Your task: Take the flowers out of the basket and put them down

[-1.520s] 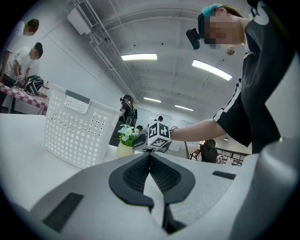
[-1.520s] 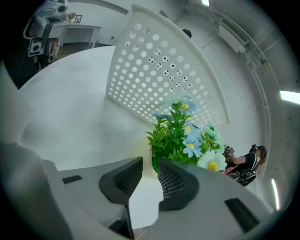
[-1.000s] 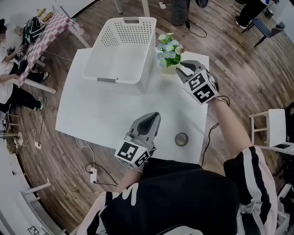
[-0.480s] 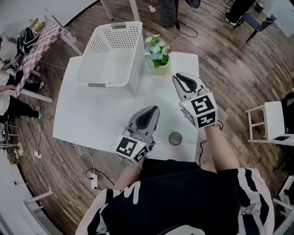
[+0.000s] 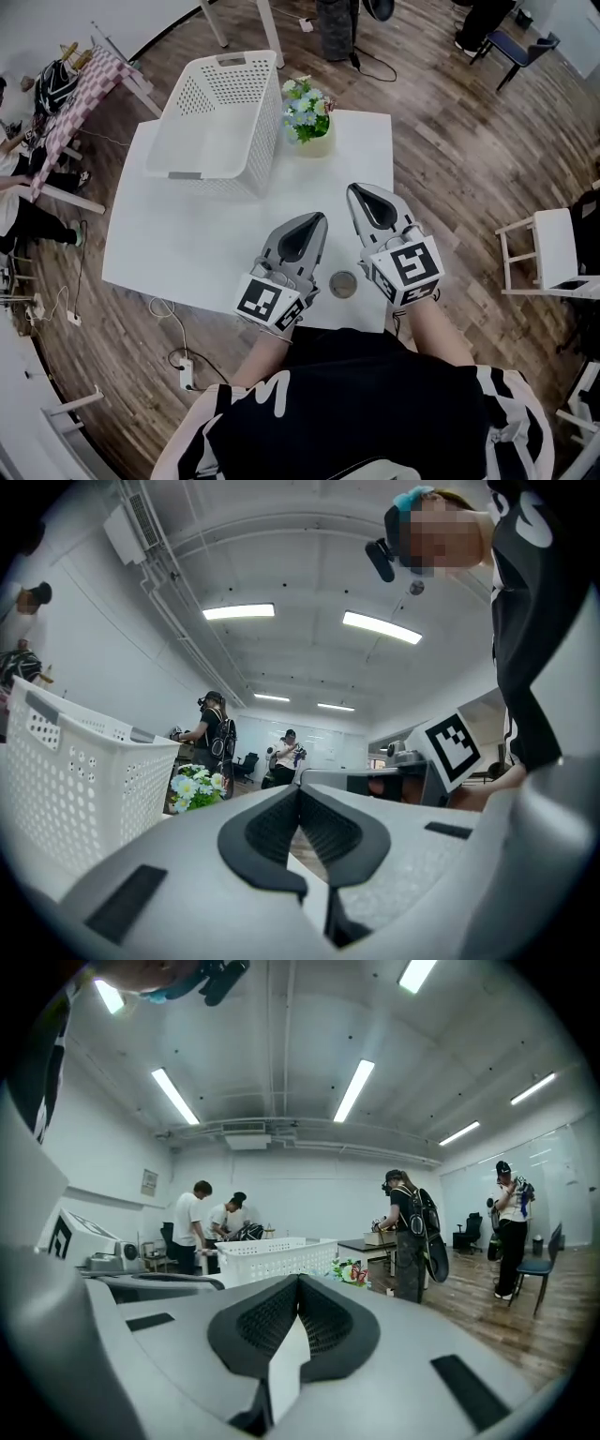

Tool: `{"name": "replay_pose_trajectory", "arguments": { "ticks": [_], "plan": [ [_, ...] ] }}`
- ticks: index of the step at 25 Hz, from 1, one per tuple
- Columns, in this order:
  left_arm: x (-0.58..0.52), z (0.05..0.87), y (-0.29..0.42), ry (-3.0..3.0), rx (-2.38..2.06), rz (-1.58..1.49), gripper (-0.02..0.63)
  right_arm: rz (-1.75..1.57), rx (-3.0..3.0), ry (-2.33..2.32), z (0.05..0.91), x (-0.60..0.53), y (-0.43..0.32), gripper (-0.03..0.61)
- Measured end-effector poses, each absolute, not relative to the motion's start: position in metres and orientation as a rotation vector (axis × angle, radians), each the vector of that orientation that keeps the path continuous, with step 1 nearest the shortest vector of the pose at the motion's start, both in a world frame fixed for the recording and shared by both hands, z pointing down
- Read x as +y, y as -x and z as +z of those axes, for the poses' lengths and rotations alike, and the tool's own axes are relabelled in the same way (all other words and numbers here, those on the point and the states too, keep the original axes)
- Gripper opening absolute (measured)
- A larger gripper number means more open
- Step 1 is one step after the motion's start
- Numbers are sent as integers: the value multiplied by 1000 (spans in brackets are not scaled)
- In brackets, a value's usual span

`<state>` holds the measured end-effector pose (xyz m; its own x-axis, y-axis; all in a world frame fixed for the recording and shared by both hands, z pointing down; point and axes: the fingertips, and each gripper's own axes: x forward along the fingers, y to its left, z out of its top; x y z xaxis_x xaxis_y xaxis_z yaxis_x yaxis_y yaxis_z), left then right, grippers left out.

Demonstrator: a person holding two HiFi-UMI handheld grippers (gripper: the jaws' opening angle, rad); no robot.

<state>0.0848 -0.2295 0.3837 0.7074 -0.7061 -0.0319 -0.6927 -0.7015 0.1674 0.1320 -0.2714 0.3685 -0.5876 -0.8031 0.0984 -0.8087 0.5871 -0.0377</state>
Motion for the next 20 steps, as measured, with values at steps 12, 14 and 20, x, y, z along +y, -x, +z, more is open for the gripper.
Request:
{"name": "replay_pose_trajectory", "arguments": {
  "ticks": [12, 14, 20],
  "plan": [
    [-214, 387, -91, -2779, -1185, -138, 5, 95, -2761, -1335, 382, -246, -130, 18],
    [-211, 385, -90, -2784, -1185, -147, 5, 74, -2766, -1336, 379, -243, -128, 18],
    [-190, 382, -80, -2779, -1189, -174, 5, -17, -2783, -1367, 367, -220, -115, 17]
  ]
}}
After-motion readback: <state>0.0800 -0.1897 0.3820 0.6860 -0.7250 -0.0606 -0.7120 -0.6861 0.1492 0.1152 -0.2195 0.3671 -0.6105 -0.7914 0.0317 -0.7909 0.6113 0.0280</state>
